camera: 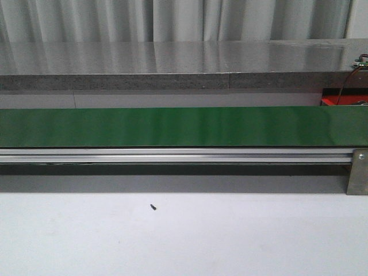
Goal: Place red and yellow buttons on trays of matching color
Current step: 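Move the left gripper over the yellow push-buttons on the table, then close the left gripper on a yellow push-button and lift it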
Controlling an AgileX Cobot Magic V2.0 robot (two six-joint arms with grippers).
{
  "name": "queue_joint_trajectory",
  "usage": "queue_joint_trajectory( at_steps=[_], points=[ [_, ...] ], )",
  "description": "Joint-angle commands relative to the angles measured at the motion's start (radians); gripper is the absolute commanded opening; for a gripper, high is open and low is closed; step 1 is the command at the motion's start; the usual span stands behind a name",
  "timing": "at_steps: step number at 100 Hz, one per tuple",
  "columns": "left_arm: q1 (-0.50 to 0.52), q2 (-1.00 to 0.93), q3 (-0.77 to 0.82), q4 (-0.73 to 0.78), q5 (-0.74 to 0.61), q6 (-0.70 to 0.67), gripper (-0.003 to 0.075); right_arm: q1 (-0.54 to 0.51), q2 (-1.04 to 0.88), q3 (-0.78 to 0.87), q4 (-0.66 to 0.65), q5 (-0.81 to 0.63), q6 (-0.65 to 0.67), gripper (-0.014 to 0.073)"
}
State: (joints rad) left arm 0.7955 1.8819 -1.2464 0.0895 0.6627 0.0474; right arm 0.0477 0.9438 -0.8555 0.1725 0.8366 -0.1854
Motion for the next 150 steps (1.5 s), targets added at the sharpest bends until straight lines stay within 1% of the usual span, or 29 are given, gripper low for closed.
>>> queue_joint_trajectory(
  at_steps=[1,22,31,43,55,69,83,90,102,117,124,140,150],
  points=[
    [0.005,-0.034,-0.03,-0.008,-0.022,-0.011,0.06,0.0,-0.013,-0.026,0.001,-0.041,0.0,-0.0068],
    [0.005,-0.027,-0.03,-0.011,-0.02,-0.011,0.0599,0.0,-0.013,-0.026,0.001,-0.041,0.0,-0.0068],
    [0.005,-0.027,-0.03,-0.011,-0.02,-0.011,0.0571,0.0,-0.013,-0.026,0.001,-0.041,0.0,-0.0068],
    [0.005,-0.027,-0.03,-0.011,-0.014,-0.011,0.0487,0.0,-0.013,-0.026,0.001,-0.041,0.0,-0.0068],
    [0.005,-0.027,-0.03,-0.011,-0.014,-0.011,0.037,0.0,-0.013,-0.026,0.001,-0.041,0.0,-0.0068],
    [0.005,-0.027,-0.03,-0.011,-0.012,-0.011,0.0252,0.0,-0.013,-0.026,0.001,-0.041,0.0,-0.0068],
    [0.005,-0.027,-0.03,-0.024,-0.01,-0.011,0.016,0.0,-0.013,-0.026,0.001,-0.041,0.0,-0.0068],
    [0.005,-0.027,-0.03,-0.029,-0.005,-0.011,0.0127,0.0,-0.013,-0.026,0.001,-0.041,0.0,-0.0068],
    [0.005,-0.039,-0.03,-0.059,0.012,-0.011,0.0104,0.0,-0.013,-0.026,0.001,-0.041,0.0,-0.0068],
    [-0.012,-0.095,-0.03,-0.089,0.029,-0.004,0.0104,0.0,-0.013,-0.026,0.001,-0.041,0.0,-0.0068],
    [-0.036,-0.131,-0.03,-0.099,0.042,-0.002,0.0104,0.0,-0.013,-0.026,0.001,-0.041,0.0,-0.0068],
    [-0.133,-0.213,-0.03,-0.139,0.066,0.078,0.0104,0.0,-0.013,-0.026,0.001,-0.041,0.0,-0.0068],
    [-0.215,-0.244,-0.032,-0.148,0.067,0.095,0.0104,0.0,-0.013,-0.026,0.001,-0.041,0.0,-0.0068]
  ],
)
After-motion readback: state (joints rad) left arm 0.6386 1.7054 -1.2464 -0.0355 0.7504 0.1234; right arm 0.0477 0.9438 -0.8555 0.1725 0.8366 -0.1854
